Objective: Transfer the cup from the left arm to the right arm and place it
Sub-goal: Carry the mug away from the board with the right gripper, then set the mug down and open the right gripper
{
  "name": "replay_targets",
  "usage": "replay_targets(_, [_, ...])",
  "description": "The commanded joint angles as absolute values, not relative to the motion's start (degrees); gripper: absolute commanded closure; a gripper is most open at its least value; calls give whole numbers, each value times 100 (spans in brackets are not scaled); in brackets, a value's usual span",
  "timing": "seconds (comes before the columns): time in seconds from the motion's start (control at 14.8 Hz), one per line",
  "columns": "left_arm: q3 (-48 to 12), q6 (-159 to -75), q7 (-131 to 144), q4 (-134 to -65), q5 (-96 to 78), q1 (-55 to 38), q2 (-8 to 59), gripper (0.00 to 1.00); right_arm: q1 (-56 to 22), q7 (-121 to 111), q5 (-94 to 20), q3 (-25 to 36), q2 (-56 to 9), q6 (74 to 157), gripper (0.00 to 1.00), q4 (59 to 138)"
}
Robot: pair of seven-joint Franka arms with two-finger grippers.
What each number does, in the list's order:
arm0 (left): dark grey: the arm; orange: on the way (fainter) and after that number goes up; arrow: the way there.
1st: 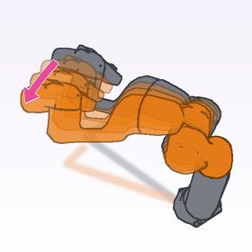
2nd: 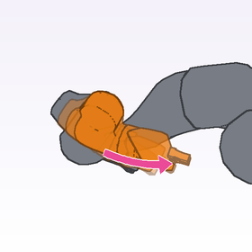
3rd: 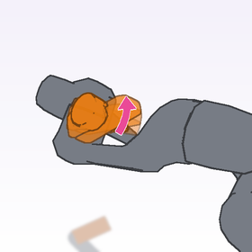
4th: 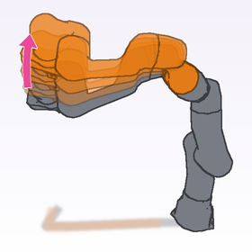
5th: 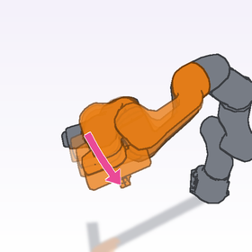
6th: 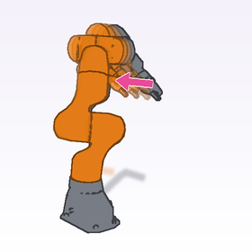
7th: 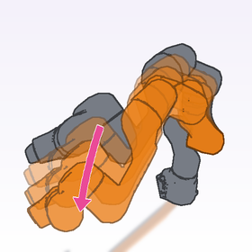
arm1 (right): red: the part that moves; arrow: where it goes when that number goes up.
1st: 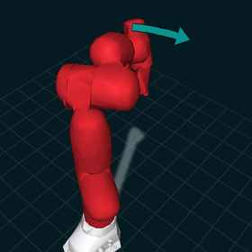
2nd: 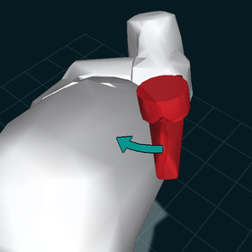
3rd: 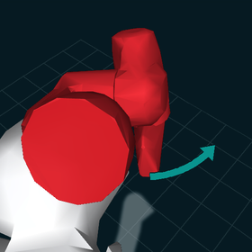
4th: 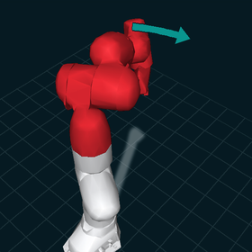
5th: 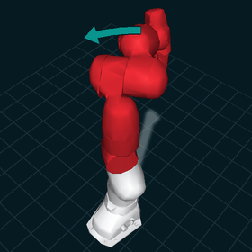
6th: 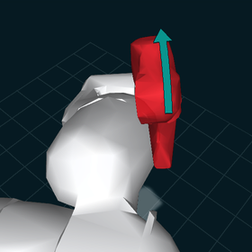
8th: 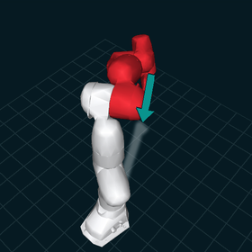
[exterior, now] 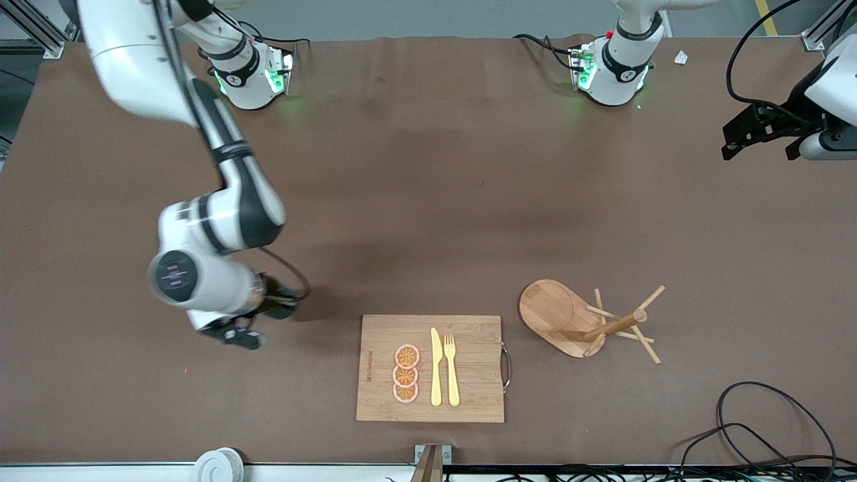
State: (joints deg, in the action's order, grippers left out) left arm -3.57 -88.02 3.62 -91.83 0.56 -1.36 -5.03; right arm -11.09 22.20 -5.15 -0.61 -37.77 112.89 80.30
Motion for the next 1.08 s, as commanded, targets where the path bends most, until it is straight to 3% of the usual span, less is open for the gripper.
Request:
replay_targets(0.0, [-369, -8798, 281, -9097, 53, -123, -589, 0, -486, 1138, -378, -185, -3700, 11312, 99, 8174])
replay_targets(0.74, [-431, -8648, 290, -9132, 114, -105, -492, 0, 281, 870, -255, -176, -3727, 12006, 97, 8921])
replay_targets(0.81, [-439, -8648, 290, -9132, 149, -105, -492, 0, 307, 861, -246, -176, -3727, 12006, 86, 8886])
replay_targets(1.01, [-439, -8648, 290, -9123, 308, -123, -527, 0, 316, 844, -124, -176, -3718, 11997, 9, 8772])
